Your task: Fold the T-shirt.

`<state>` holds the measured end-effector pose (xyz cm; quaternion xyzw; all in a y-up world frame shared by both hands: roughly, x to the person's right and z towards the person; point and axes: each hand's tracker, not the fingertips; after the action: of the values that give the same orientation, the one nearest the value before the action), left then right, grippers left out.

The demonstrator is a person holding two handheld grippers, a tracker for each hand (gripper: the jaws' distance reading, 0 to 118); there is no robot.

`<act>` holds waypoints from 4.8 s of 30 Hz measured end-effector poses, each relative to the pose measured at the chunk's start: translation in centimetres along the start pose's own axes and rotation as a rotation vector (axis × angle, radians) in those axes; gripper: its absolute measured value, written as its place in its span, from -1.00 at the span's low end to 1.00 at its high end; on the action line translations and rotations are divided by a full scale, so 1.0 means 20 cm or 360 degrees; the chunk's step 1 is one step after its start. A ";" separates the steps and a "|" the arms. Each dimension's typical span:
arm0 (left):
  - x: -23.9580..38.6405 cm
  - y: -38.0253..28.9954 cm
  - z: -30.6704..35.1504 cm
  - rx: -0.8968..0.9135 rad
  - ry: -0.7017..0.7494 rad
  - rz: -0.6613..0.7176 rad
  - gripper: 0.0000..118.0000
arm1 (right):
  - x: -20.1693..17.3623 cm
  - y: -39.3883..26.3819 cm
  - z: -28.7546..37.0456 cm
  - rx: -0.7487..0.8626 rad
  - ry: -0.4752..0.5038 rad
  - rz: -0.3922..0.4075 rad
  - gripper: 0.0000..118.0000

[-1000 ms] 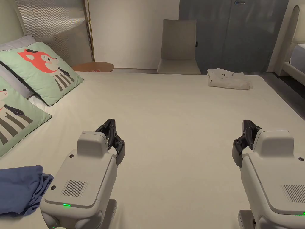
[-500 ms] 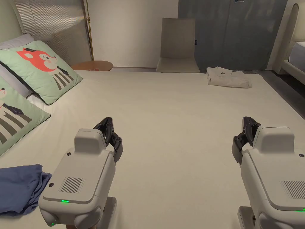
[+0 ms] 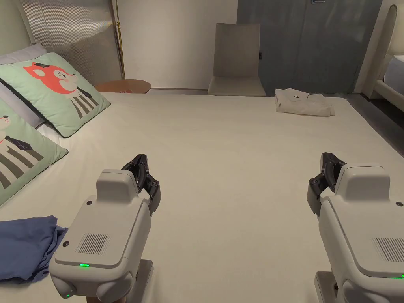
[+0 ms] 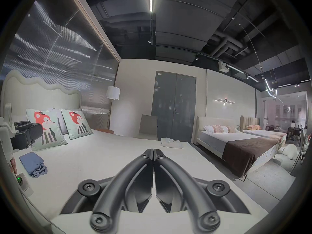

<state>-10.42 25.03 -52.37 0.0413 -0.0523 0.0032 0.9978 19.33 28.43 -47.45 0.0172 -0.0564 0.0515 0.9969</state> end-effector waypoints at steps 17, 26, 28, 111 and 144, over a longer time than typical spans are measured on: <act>-0.01 0.00 0.00 -0.0005 -0.0004 -0.0004 -1.00 | -0.01 0.01 0.01 0.0007 0.0005 0.0007 -0.98; 0.00 0.01 0.01 -0.0003 -0.0011 -0.0012 -0.99 | -0.01 0.00 0.01 0.0004 0.0002 0.0014 -0.98; 0.00 0.01 0.01 -0.0001 -0.0009 -0.0016 -1.00 | -0.01 0.00 0.01 0.0002 0.0001 0.0016 -0.97; -0.04 -0.01 0.02 0.0018 0.0039 -0.0029 0.86 | -0.03 -0.01 0.01 0.0011 -0.0037 0.0007 0.99; -0.03 0.00 0.03 0.0015 0.0027 -0.0028 0.86 | -0.02 -0.02 0.01 0.0017 -0.0037 0.0003 0.99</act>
<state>-11.05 24.94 -51.84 0.0464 -0.0436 -0.0048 0.9980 18.96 28.03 -47.30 0.0230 -0.0678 0.0525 0.9960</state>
